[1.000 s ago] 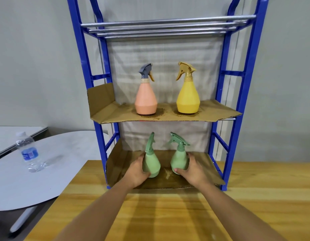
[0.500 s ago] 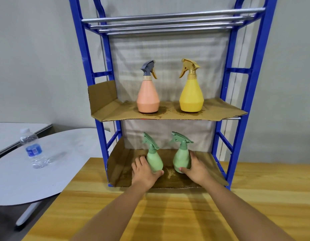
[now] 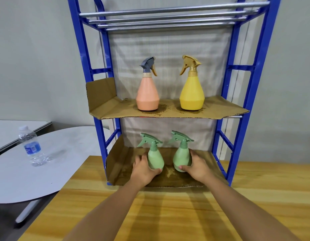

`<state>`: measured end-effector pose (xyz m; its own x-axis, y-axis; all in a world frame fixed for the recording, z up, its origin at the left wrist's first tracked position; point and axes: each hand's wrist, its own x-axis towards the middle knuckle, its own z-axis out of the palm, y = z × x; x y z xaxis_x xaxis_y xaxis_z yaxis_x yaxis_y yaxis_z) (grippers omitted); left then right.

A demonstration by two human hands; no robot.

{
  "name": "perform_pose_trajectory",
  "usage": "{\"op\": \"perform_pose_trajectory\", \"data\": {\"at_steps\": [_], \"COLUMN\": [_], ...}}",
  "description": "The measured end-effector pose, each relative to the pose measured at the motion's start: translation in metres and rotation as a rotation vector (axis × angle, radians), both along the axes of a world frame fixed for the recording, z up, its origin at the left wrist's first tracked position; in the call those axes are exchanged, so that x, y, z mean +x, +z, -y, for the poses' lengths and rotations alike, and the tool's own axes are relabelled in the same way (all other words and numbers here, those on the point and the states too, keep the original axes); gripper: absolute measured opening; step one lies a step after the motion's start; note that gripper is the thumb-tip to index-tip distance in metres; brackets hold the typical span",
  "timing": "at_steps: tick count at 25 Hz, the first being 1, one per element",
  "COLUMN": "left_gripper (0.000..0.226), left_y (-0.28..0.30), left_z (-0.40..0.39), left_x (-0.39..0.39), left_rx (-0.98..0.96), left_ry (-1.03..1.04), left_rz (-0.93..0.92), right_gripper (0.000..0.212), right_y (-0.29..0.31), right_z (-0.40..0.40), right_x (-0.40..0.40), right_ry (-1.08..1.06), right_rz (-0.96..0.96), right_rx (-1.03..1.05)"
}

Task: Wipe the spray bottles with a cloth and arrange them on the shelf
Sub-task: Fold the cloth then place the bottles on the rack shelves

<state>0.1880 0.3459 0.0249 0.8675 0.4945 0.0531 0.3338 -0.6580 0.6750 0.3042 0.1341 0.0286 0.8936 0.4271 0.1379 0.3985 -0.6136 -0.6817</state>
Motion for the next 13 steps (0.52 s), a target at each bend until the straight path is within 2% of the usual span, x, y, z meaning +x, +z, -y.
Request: {"op": "perform_pose_trajectory", "data": {"at_steps": [13], "left_gripper": [0.097], "left_y": [-0.001], "left_z": [-0.001], "left_x": [0.02], "left_rx": [-0.004], "left_ry": [0.038], "left_rz": [0.041], "right_gripper": [0.085], "right_y": [0.007], "right_z": [0.005], "right_x": [0.006], "right_ry": [0.087], "right_rz": [-0.017], "right_rx": [-0.061]}}
